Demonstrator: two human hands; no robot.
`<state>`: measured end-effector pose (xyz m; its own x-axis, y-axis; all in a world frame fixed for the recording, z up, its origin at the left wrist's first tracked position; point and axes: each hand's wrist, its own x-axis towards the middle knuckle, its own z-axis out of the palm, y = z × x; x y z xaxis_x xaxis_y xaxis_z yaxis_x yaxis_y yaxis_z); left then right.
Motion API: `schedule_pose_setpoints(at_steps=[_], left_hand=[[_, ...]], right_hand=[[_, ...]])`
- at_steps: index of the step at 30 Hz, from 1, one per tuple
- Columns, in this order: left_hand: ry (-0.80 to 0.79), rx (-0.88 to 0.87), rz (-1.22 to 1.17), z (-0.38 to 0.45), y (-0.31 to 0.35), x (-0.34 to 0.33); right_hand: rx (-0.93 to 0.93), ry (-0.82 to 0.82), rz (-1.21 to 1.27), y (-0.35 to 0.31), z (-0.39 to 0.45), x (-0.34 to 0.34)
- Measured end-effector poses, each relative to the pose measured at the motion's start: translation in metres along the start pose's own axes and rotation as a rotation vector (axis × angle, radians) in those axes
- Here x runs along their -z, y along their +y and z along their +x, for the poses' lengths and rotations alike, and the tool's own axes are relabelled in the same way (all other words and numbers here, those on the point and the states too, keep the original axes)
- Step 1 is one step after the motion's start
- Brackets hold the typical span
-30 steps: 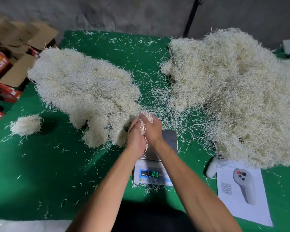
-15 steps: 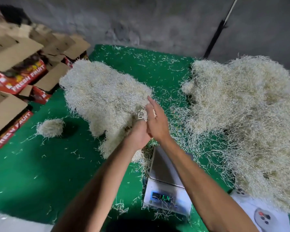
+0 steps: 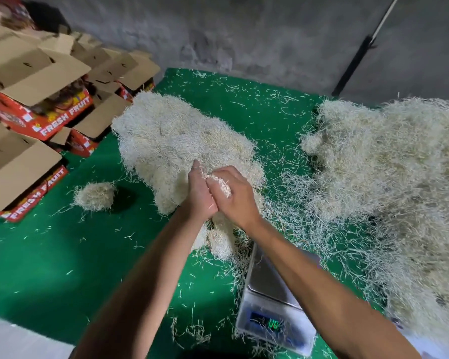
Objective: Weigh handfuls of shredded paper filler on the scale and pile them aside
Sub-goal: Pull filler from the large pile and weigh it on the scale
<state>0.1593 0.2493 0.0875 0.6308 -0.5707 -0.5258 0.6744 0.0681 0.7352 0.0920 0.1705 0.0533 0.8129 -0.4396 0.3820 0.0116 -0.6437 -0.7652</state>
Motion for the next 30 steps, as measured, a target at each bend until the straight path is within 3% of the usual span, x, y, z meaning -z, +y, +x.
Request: schedule_pose_setpoints(at_steps=[3,7,13,21,25,30], left_hand=[[-0.153,0.082,0.147,-0.001,0.018,0.008],[0.212,-0.350,0.557,0.009,0.037,0.039],[0.219,-0.472,0.661,0.012,0.028,0.072],[-0.056,-0.441,0.564,0.018,0.003,0.028],[-0.250,-0.326,0.556,0.037,-0.034,-0.031],[-0.338,-0.114,0.570,0.065,-0.087,-0.101]], right_hand=[[-0.235,0.021,0.122,-0.010,0.050,0.006],[-0.266,0.063,0.138,-0.010,0.073,-0.011],[-0.286,-0.449,-0.106,0.015,0.037,-0.043],[-0.204,-0.061,-0.016,0.046,0.046,0.013],[-0.334,0.047,0.038,0.090,0.014,0.061],[-0.480,0.104,-0.020,0.153,-0.027,0.127]])
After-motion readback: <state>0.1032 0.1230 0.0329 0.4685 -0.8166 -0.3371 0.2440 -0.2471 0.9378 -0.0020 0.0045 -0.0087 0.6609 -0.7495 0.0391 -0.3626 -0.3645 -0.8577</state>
